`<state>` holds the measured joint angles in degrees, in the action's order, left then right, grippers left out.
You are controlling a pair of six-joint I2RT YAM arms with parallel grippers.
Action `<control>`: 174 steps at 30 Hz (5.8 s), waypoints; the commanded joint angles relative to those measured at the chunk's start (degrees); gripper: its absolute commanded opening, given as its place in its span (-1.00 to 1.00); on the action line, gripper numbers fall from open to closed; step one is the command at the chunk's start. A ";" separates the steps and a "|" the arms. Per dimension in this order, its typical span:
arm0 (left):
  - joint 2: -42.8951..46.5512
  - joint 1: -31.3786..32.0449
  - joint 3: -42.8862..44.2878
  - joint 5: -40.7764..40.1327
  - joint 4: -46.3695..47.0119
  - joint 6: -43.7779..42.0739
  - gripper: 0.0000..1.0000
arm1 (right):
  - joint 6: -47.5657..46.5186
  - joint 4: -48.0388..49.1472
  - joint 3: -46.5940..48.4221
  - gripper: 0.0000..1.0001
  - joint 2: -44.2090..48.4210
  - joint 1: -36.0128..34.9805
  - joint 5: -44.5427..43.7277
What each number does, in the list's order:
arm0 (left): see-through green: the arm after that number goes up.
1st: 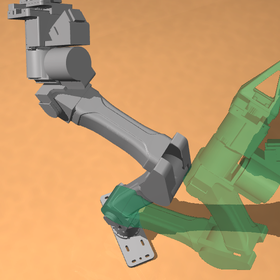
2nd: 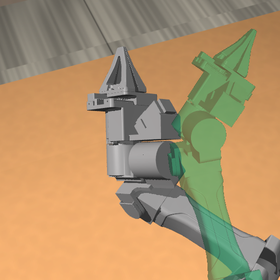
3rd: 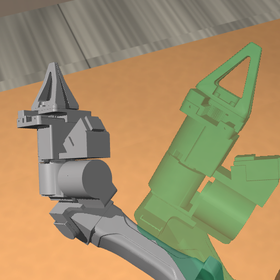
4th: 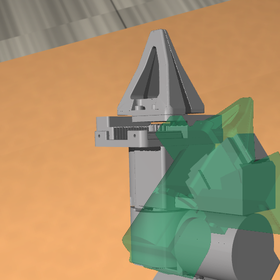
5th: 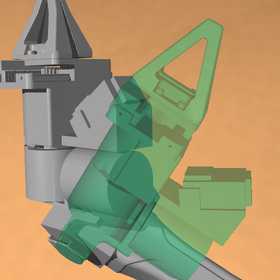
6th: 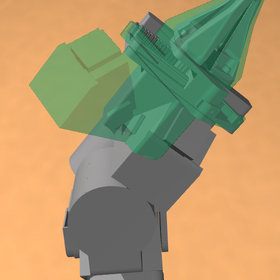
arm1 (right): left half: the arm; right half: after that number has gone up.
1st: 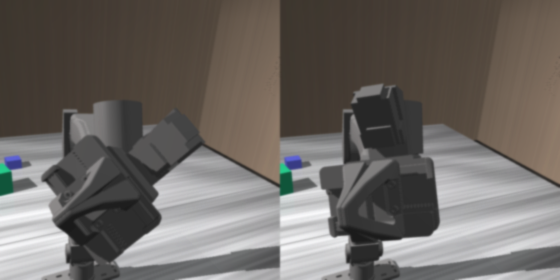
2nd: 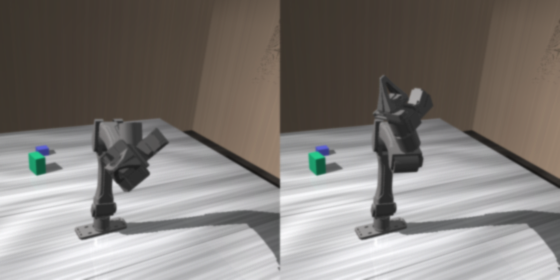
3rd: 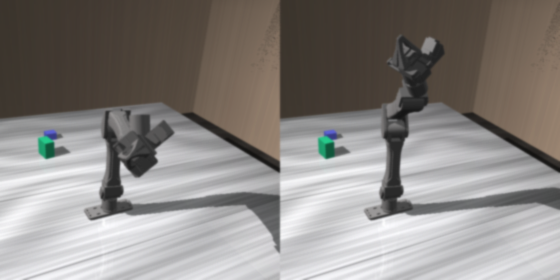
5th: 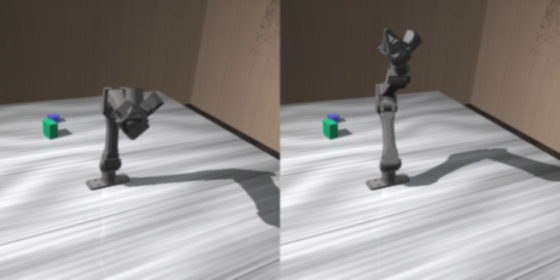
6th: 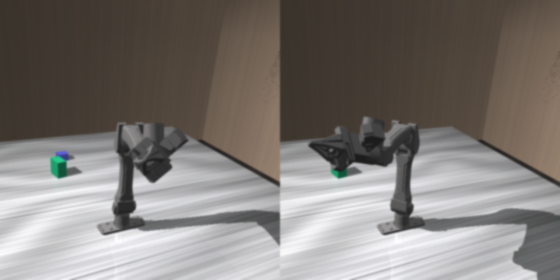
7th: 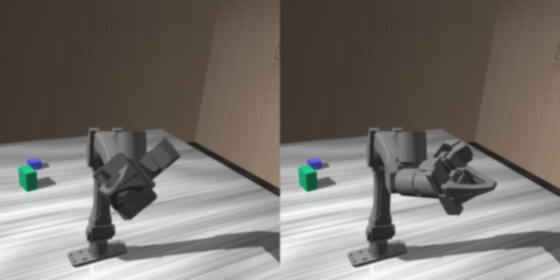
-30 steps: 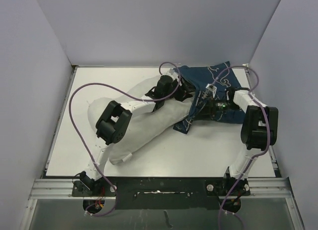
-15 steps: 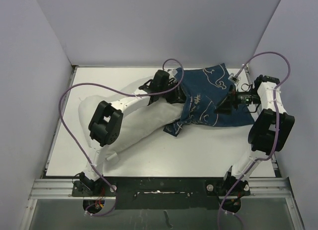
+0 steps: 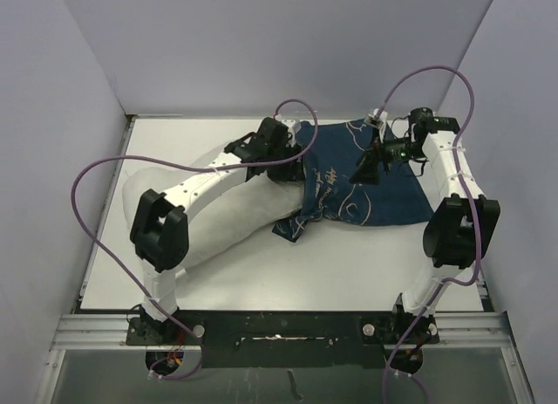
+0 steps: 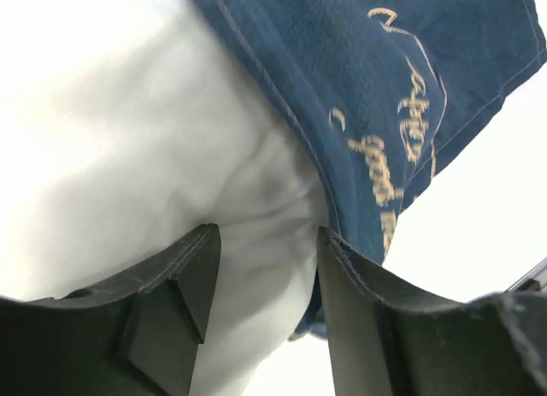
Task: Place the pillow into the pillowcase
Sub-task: Stuff the pillow into the pillowcase.
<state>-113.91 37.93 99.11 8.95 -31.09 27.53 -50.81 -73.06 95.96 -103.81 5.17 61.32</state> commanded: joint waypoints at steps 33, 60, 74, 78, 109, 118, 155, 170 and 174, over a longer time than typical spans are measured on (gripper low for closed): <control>-10.81 -26.57 7.08 38.69 2.14 -13.51 -0.55 | 34.85 35.36 40.08 -0.13 -30.46 -24.83 -37.97; 21.70 0.27 -32.66 18.34 42.31 -52.19 -1.00 | 28.96 16.79 -0.20 0.96 10.31 -5.60 -16.68; 22.01 1.33 -32.33 20.61 42.49 -53.45 -1.00 | 37.88 21.41 -5.10 0.62 4.47 -8.39 -35.17; 22.45 0.81 -32.12 19.80 42.52 -54.15 -1.00 | 35.90 21.56 -1.30 -0.47 3.10 -8.38 -33.90; 4.25 3.87 -25.66 34.67 55.33 -45.14 -1.00 | 20.00 29.03 -13.45 -1.00 10.06 -5.10 2.11; 9.88 6.75 -31.08 32.10 50.79 -46.89 -1.00 | 1.28 6.76 -4.48 -0.33 18.03 6.19 6.26; 14.72 8.26 -31.60 29.33 52.48 -45.23 -1.00 | 14.52 15.57 7.85 -1.00 16.52 -8.17 -35.01; 16.65 3.30 -23.05 22.48 57.94 -46.42 -1.00 | 48.21 44.14 21.34 -1.00 1.19 -17.29 -6.16; 12.91 1.68 -26.79 22.88 63.97 -38.12 -0.96 | 47.72 45.71 9.99 -1.00 -0.44 -14.98 -7.31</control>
<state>-101.47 39.83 72.79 30.63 24.43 -17.69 -9.17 -35.31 113.38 -103.61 -10.61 46.59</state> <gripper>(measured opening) 0.026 0.033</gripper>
